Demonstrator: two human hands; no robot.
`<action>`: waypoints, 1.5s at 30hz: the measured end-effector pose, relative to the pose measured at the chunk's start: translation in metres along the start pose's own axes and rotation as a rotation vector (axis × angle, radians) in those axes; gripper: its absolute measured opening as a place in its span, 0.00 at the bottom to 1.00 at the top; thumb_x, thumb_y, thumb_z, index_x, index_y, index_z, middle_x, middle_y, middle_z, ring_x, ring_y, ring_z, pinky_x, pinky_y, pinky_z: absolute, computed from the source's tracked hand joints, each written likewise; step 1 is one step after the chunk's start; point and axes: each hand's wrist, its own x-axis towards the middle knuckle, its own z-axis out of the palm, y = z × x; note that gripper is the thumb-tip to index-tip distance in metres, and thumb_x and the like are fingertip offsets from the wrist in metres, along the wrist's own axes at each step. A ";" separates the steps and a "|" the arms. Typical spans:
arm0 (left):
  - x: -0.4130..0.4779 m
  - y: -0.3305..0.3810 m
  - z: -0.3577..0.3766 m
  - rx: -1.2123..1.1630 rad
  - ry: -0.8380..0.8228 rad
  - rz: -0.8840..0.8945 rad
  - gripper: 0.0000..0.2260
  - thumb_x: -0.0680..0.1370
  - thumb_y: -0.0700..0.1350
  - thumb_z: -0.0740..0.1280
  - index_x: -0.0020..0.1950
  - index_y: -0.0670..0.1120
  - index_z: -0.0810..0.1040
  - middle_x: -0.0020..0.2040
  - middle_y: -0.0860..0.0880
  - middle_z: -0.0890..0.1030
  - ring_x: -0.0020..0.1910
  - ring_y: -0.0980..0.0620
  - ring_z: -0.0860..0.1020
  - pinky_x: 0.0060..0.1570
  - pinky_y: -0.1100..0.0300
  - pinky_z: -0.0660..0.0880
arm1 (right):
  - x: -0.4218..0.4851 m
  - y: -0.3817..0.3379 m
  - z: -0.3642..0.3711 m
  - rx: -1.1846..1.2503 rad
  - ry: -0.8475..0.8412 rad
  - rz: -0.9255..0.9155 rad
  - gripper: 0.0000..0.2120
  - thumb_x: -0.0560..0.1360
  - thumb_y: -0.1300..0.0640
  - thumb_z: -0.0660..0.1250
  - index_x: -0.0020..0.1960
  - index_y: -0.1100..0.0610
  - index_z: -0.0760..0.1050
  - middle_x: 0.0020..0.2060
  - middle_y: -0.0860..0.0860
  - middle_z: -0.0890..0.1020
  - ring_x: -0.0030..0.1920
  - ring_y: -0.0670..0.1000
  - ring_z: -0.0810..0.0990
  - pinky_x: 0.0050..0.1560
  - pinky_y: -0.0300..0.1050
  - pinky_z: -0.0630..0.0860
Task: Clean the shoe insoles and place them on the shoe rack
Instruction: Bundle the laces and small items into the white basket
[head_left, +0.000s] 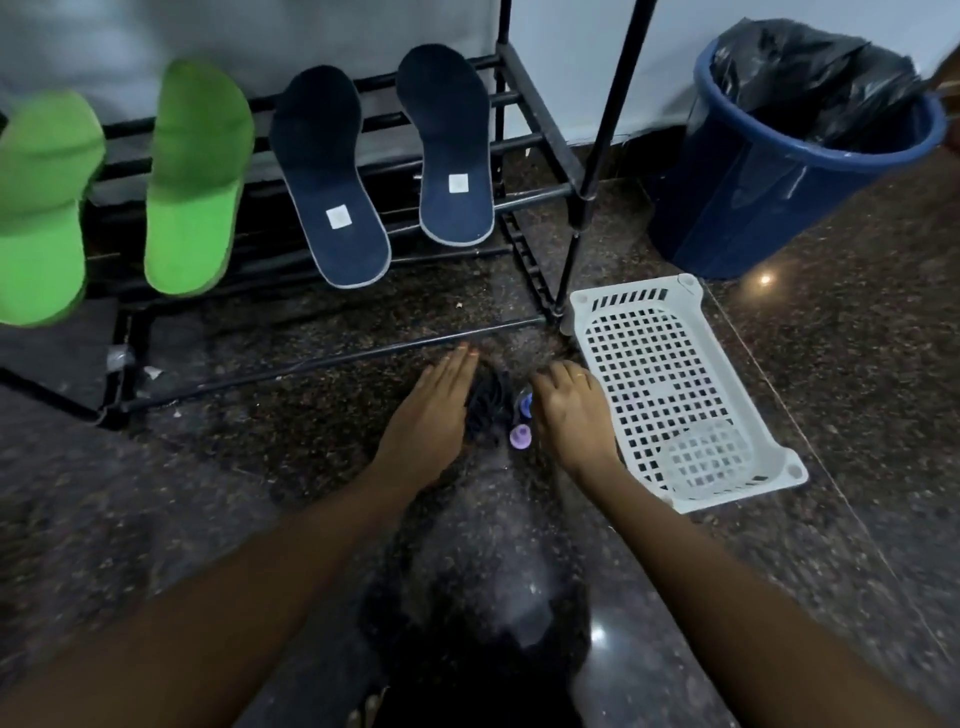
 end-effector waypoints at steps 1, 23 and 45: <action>-0.008 -0.009 0.005 -0.002 0.004 -0.037 0.27 0.73 0.33 0.61 0.73 0.33 0.62 0.72 0.37 0.66 0.70 0.41 0.69 0.68 0.53 0.62 | 0.003 -0.005 0.003 0.009 -0.043 -0.005 0.16 0.52 0.63 0.76 0.38 0.62 0.76 0.35 0.59 0.78 0.37 0.59 0.78 0.37 0.46 0.73; -0.037 -0.039 0.026 -0.223 -0.201 -0.300 0.22 0.82 0.41 0.57 0.77 0.46 0.58 0.75 0.47 0.62 0.74 0.51 0.62 0.67 0.59 0.63 | 0.017 -0.075 0.056 -0.069 -0.027 -0.314 0.12 0.66 0.62 0.57 0.35 0.59 0.80 0.35 0.54 0.78 0.37 0.56 0.78 0.50 0.49 0.63; -0.013 -0.064 -0.052 -1.241 0.453 -0.892 0.12 0.83 0.36 0.54 0.45 0.44 0.74 0.36 0.50 0.73 0.33 0.58 0.73 0.38 0.67 0.77 | 0.041 0.015 0.003 0.651 0.006 0.386 0.09 0.74 0.64 0.66 0.52 0.65 0.79 0.47 0.60 0.82 0.46 0.57 0.80 0.45 0.42 0.72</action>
